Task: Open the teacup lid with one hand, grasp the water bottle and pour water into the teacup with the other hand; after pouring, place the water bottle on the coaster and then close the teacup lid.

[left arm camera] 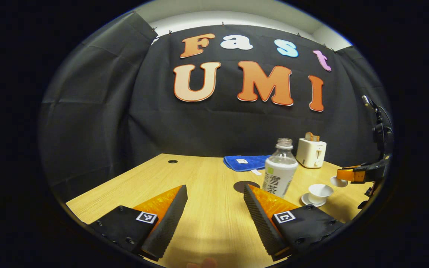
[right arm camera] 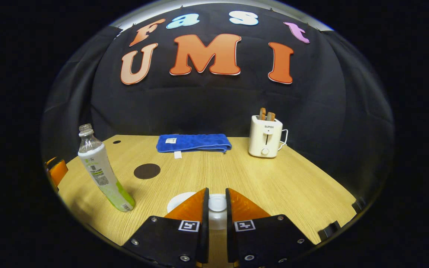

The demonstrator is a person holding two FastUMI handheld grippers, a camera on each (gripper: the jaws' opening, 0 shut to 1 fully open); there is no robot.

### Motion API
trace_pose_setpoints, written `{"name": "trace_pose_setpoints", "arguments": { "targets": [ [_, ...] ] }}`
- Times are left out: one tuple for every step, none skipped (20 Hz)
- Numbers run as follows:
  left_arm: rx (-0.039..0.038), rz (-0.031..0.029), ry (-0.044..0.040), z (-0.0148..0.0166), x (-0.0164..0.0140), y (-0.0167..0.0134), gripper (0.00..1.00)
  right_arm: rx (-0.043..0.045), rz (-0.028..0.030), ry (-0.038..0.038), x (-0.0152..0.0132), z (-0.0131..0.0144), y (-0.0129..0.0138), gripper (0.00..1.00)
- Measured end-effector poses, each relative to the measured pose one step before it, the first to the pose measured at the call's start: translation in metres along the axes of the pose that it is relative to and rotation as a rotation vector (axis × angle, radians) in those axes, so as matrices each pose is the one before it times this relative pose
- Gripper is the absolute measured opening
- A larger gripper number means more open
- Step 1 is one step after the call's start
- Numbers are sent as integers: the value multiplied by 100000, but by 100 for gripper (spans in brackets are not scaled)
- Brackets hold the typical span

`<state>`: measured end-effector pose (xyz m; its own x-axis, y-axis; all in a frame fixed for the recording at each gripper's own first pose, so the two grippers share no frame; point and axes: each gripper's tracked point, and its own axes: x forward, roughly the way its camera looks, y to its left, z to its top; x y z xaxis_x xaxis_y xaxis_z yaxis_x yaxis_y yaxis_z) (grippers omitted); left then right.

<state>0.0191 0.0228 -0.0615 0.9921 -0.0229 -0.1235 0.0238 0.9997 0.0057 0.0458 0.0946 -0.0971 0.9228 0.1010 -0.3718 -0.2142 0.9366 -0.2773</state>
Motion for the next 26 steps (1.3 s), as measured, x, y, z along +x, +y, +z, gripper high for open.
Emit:
{"name": "trace_pose_setpoints", "arguments": {
  "targets": [
    [-193, -2160, 366, -275, 10, -966, 98, 530, -559, 77, -272, -135, -505, 19],
    [-253, -1956, 466, -219, -14, -893, 98, 531, -737, -149, -189, -126, -478, 19],
    [-150, -1838, 597, -284, 111, -911, 98, 496, -850, 116, -178, -262, -493, 19],
    [-124, -1648, 734, -206, 164, -782, 98, 523, -683, 384, -65, -209, -442, 19],
    [-195, -1679, 682, -232, 99, -722, 98, 667, -602, 468, -94, -291, -469, 19],
    [-249, -1596, 699, -278, 194, -730, 96, 564, -658, 474, -108, -316, -479, 19],
    [-264, -1343, 672, -259, 265, -652, 96, 373, -826, 585, -42, -264, -502, 19],
    [-67, -1260, 661, -217, 250, -652, 96, 331, -926, 509, -37, -265, -607, 19],
    [300, -1024, 982, -350, 245, -510, 98, 649, -874, 419, 18, -247, -492, 20],
    [731, -635, 832, -263, 355, -463, 98, 816, -659, 328, 40, -142, -487, 19],
    [870, -528, 757, -240, 247, -452, 98, 789, -498, 266, 139, -255, -306, 20],
    [747, -530, 528, -223, 309, -333, 98, 607, -507, 436, 67, -196, -366, 20],
    [651, -365, 558, -251, 335, -347, 96, 435, -444, 596, 103, -276, -379, 20],
    [581, -186, 649, -233, 307, -339, 98, 451, -350, 730, 140, -314, -264, 20],
    [658, -225, 485, -161, 433, -241, 98, 347, -213, 902, 173, -368, -221, 20],
    [801, 313, 497, -68, 296, -83, 98, 455, -281, 732, 215, -203, -252, 19],
    [753, 604, 242, -181, 555, 114, 97, 123, -336, 529, 125, -236, -262, 20],
    [725, 129, 660, -130, 355, -79, 98, 175, -534, 210, 123, -64, -277, 20],
    [633, 94, 813, -322, 405, -115, 96, 409, -571, 49, 115, 22, -293, 20],
    [270, 7, 786, -197, 343, -81, 98, 501, -311, 259, 122, -127, -254, 19],
    [6, 345, 804, -276, 279, 38, 96, 498, -324, 323, 125, -223, -228, 20],
    [-621, -13, 192, -109, 287, 65, 96, 91, -536, 457, 143, -235, -161, 20],
    [-1162, -1148, 2, 43, 310, -423, 98, 22, -598, 703, 193, -193, -191, 20],
    [-1158, -555, 40, 58, 241, -179, 98, 170, -136, 618, -9, -183, -102, 20],
    [-583, -141, 355, -163, 227, 114, 98, 422, -66, 591, 71, -173, -62, 20],
    [-272, 588, 229, -102, 11, 112, 98, 444, -32, 382, 66, -136, -5, 20]
  ]
}}
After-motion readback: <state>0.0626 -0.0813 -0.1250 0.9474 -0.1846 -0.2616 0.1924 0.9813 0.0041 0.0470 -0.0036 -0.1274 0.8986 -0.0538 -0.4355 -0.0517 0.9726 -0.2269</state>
